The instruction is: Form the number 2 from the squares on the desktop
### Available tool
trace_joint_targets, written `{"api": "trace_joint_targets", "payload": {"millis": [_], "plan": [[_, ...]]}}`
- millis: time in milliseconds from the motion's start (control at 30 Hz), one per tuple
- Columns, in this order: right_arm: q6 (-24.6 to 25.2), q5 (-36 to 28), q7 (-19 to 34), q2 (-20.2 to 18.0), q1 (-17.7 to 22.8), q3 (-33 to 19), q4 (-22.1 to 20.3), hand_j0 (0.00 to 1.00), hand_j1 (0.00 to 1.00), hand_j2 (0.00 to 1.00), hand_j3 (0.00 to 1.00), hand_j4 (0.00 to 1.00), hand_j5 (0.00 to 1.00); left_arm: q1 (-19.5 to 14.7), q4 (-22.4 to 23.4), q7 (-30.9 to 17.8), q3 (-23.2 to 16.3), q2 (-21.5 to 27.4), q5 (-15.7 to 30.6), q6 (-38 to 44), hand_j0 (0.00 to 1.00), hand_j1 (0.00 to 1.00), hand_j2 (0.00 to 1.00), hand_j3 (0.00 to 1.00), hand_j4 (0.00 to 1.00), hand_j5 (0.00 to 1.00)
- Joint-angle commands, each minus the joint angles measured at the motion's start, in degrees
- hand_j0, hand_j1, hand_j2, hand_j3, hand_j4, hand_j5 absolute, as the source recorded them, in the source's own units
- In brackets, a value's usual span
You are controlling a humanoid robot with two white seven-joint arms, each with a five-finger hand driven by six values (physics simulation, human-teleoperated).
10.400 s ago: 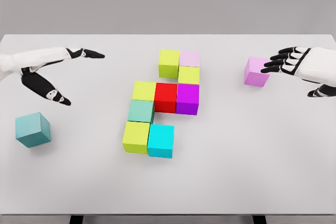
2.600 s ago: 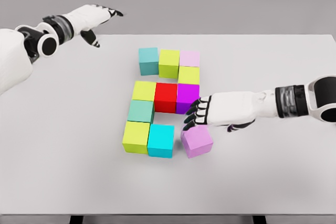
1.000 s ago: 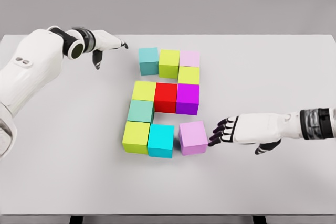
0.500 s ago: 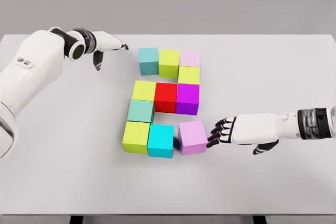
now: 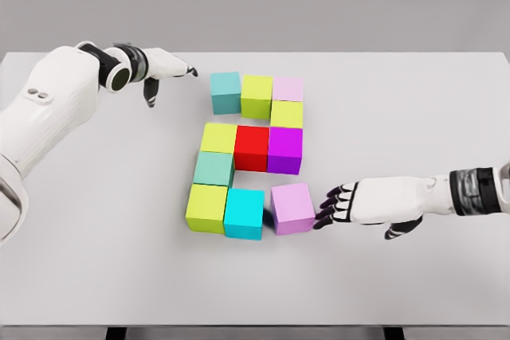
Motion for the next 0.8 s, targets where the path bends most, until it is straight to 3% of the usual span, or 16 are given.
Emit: {"api": "trace_joint_targets", "payload": {"millis": [0,300,767], "plan": [[0.14,-0.32,-0.02,-0.51,0.0,0.0,-0.03,1.0,1.0,1.0,1.0,1.0,1.0,0.0,-0.94,0.04,0.16,0.28,0.07,-0.27,1.0,1.0,1.0,1.0,1.0,1.0],[0.14,0.12,-0.02,-1.39,-0.44,-1.93,0.06,1.0,1.0,1.0,1.0,1.0,1.0,-0.09,-2.97,0.04,0.33,1.6,1.21,-4.48,1.0,1.0,1.0,1.0,1.0,1.0],[0.14,0.03,-0.02,1.87,-2.29,-1.76,0.15,1.0,1.0,1.0,1.0,1.0,1.0,0.0,-3.14,0.04,0.24,1.6,1.3,-5.1,1.0,1.0,1.0,1.0,1.0,1.0]]}}
